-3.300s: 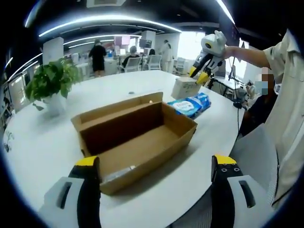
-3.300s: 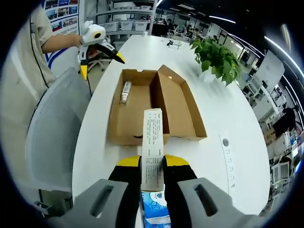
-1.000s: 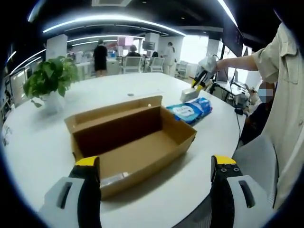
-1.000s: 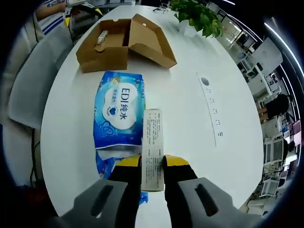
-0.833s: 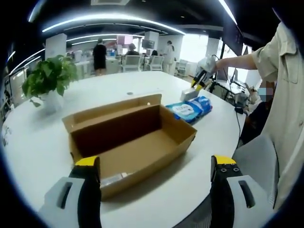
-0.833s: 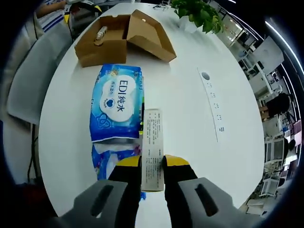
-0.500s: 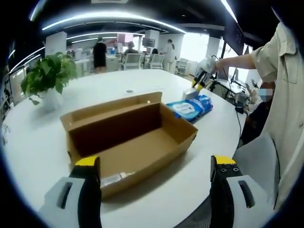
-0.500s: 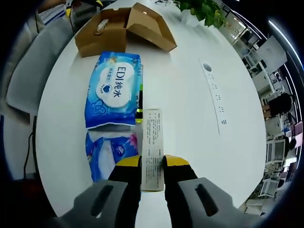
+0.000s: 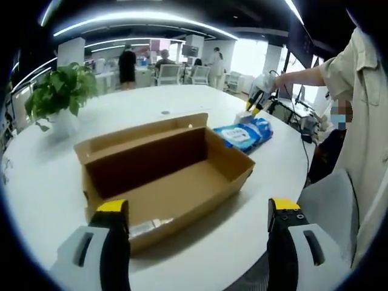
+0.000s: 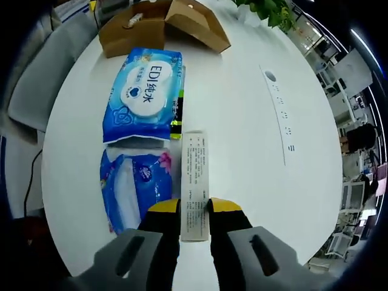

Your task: Operate the shoe box by opening the lid, removing the specified soft item, and placing it in the target area until the item is outside and the box remains undamaged.

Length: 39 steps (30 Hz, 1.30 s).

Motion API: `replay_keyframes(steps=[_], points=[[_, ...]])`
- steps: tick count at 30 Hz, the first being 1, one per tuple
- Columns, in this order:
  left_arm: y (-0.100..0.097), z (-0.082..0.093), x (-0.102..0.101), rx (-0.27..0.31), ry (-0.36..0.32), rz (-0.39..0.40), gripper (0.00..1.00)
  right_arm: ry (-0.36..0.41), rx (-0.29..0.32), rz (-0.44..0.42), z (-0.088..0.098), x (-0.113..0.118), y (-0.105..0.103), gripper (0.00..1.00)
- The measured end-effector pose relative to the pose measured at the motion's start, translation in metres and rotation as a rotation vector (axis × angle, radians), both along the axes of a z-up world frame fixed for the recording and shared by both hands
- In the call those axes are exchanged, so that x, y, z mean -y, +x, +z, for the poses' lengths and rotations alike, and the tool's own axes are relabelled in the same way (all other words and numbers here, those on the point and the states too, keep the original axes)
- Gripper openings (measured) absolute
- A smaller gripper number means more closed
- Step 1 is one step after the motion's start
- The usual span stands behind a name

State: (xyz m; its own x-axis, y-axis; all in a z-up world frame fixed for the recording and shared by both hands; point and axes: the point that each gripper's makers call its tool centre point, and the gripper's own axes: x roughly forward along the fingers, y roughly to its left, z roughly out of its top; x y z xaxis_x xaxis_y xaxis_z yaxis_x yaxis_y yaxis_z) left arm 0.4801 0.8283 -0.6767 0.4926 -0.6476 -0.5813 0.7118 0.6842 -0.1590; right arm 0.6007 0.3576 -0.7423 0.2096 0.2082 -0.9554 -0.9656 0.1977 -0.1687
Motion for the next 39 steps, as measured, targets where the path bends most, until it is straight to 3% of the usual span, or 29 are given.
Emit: replay_keyframes(steps=[11, 35, 39], points=[[-0.001, -0.003, 0.0, -0.011, 0.01, -0.002, 0.96, -0.024, -0.005, -0.004, -0.004, 0.011, 0.006, 0.15], [0.0, -0.003, -0.005, -0.008, 0.004, 0.012, 0.95, -0.055, -0.012, 0.018, -0.005, 0.012, 0.007, 0.16], [0.001, -0.002, -0.007, -0.007, -0.002, 0.021, 0.95, -0.057, -0.007, 0.008, -0.006, 0.012, 0.006, 0.2]])
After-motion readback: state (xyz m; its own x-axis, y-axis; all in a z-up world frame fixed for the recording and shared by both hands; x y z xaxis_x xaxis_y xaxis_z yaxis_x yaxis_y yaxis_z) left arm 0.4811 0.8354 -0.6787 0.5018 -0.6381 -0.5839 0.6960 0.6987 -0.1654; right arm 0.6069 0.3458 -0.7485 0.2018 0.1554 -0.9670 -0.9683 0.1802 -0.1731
